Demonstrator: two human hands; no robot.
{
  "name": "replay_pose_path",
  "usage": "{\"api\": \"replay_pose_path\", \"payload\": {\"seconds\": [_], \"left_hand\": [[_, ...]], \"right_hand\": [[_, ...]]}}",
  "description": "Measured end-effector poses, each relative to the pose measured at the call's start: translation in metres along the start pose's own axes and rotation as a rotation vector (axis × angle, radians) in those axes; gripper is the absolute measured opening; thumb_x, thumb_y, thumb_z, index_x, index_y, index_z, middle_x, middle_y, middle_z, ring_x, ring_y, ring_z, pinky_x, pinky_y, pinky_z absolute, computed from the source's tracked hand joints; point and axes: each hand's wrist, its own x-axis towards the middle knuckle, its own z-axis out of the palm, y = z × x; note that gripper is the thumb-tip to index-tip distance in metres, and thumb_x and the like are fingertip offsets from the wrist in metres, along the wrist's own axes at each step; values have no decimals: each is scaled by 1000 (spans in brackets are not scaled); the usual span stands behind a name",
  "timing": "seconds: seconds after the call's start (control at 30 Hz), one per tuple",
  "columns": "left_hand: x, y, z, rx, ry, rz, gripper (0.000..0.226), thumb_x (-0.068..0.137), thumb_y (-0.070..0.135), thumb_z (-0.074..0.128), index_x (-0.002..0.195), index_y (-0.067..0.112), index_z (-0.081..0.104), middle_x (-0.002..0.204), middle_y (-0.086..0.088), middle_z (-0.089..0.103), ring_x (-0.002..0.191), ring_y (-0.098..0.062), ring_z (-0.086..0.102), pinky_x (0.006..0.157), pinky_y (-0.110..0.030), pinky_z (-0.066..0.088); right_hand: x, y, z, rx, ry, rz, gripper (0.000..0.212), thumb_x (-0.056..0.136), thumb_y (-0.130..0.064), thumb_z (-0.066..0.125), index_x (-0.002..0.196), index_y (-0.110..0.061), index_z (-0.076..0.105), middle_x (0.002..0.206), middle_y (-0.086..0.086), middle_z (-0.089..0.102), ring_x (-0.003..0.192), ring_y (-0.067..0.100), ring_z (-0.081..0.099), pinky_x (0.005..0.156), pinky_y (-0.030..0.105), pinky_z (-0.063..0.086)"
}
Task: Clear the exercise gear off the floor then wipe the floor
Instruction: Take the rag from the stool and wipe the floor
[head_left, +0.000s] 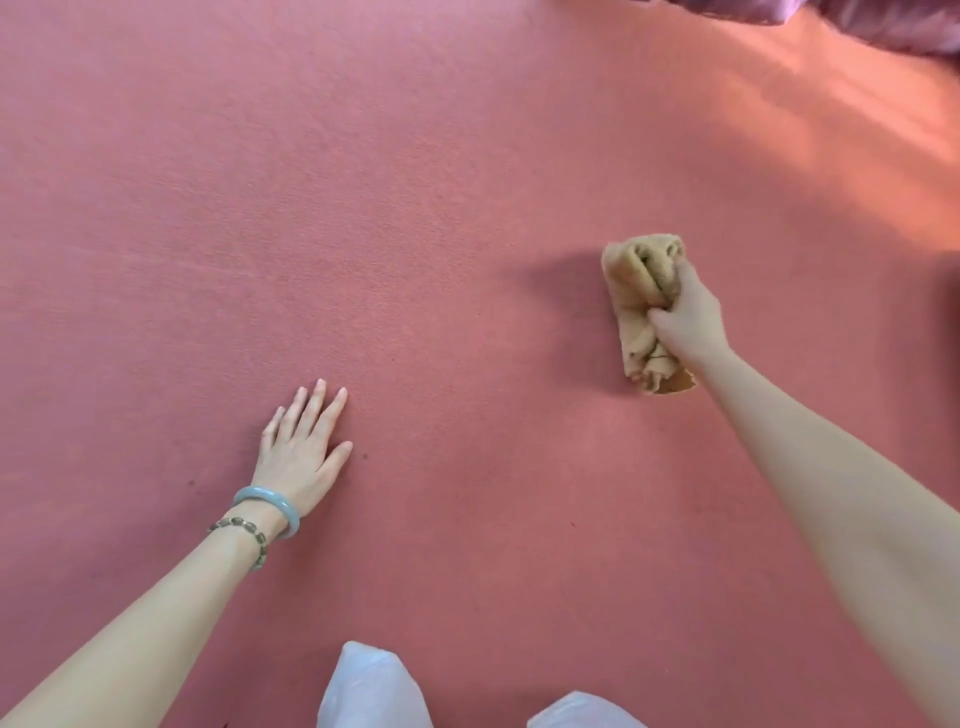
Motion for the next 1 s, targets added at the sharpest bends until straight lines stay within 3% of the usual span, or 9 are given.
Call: {"api": "replay_pose_path", "payload": {"seconds": [0.13,0.23,0.47,0.6,0.67,0.77,0.9,1.0], "left_hand": [[2,1,-2,5,-7,-2,65,96,35,40,149,31,4,158,7,-5,145,-12,-7,116,-33,-6],[3,1,-4,8,-25,-6,64,97,36,39,149,31,3,158,8,-7,145,-12,-8,116,-33,-5],[2,-2,-3,8,2,32,65,96,38,42,150,28,8,158,5,-1,146,-14,-2,117,-34,-1],[1,-18,-6,-37,23,48,68,85,50,44,140,11,38,149,-11,33,139,-30,29,113,-44,24],[-5,-31,-6,-29,52,10,71,84,49,47,143,12,34,151,-11,31,140,-29,26,114,-45,22],[-19,-55,-3,-21,77,-79,74,91,43,52,149,15,17,158,-4,10,146,-20,4,118,-36,3],[-29,-83,-11,-23,85,-189,74,90,45,51,150,17,17,158,-5,9,146,-21,3,117,-37,2],[-37,-97,-12,-47,73,-254,75,90,47,50,150,19,14,159,-5,6,146,-21,1,117,-38,2]], "right_hand": [[24,4,-14,-53,137,120,47,74,-4,46,121,-9,42,118,21,53,109,42,50,88,42,40],[18,-34,11,-124,106,-2,55,75,-4,48,128,-10,40,127,20,48,109,43,51,90,43,40],[-60,-140,110,-169,-199,-392,73,70,-5,53,139,-21,36,138,20,41,103,45,55,89,41,44],[-142,-187,155,-101,-540,-638,73,73,-5,55,141,-19,31,131,18,45,109,42,51,95,42,41],[-155,-190,160,-98,-620,-708,71,75,-8,55,141,-19,31,125,16,48,105,40,51,92,43,42],[-122,-171,138,-62,-554,-631,64,71,-14,52,134,-13,42,117,17,55,105,35,53,90,37,41],[-55,-110,78,44,-251,-309,54,69,-9,54,122,-8,50,115,16,59,108,31,55,86,30,38],[-20,-45,26,10,-26,-46,48,76,-4,56,123,-8,47,120,19,58,112,36,53,90,34,39]]}}
